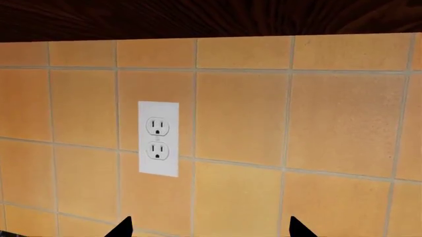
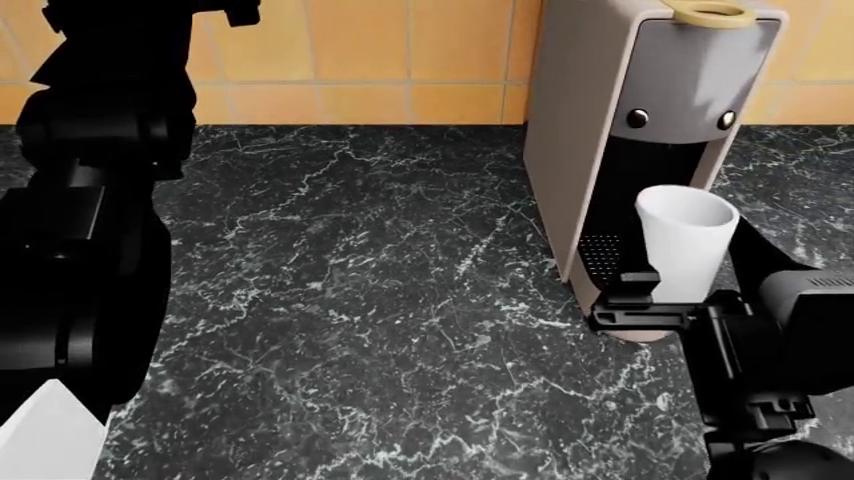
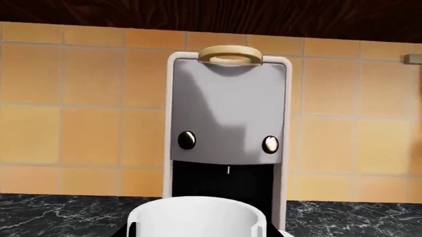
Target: Pick the mug from the cabinet, place it under the coffee machine dispenser, and press the start button.
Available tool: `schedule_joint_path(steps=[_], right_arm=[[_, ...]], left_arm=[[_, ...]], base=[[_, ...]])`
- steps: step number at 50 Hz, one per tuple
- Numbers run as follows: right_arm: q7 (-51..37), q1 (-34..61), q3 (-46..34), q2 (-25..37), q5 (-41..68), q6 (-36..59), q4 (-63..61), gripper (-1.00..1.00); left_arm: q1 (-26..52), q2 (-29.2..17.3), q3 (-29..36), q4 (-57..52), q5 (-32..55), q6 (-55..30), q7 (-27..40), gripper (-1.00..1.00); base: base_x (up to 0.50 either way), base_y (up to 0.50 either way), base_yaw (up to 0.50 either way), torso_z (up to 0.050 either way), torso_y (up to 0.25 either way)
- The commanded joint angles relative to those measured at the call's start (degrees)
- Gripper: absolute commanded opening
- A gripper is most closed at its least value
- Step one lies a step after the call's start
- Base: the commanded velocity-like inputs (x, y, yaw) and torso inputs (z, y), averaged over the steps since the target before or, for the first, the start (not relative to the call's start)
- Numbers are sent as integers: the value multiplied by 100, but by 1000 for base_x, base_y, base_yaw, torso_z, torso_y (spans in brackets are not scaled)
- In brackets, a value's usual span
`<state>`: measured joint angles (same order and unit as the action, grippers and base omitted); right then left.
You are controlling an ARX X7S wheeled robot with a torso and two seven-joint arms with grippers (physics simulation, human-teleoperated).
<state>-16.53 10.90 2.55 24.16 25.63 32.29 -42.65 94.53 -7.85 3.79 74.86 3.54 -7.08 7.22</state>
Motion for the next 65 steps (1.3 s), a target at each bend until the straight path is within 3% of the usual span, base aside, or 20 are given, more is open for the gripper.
schedule_joint_path(steps=[1, 65], right_arm=[[116, 286, -279, -56, -540, -318, 537, -100], [295, 1265, -810, -357, -987, -1113, 2942, -100]], left_arm=[[-6, -2, -42, -1, -35, 2, -7, 100], [-64, 21, -197, 3, -187, 14, -19, 100]], base=[[0, 0, 0, 0, 0], [0, 0, 0, 0, 0]])
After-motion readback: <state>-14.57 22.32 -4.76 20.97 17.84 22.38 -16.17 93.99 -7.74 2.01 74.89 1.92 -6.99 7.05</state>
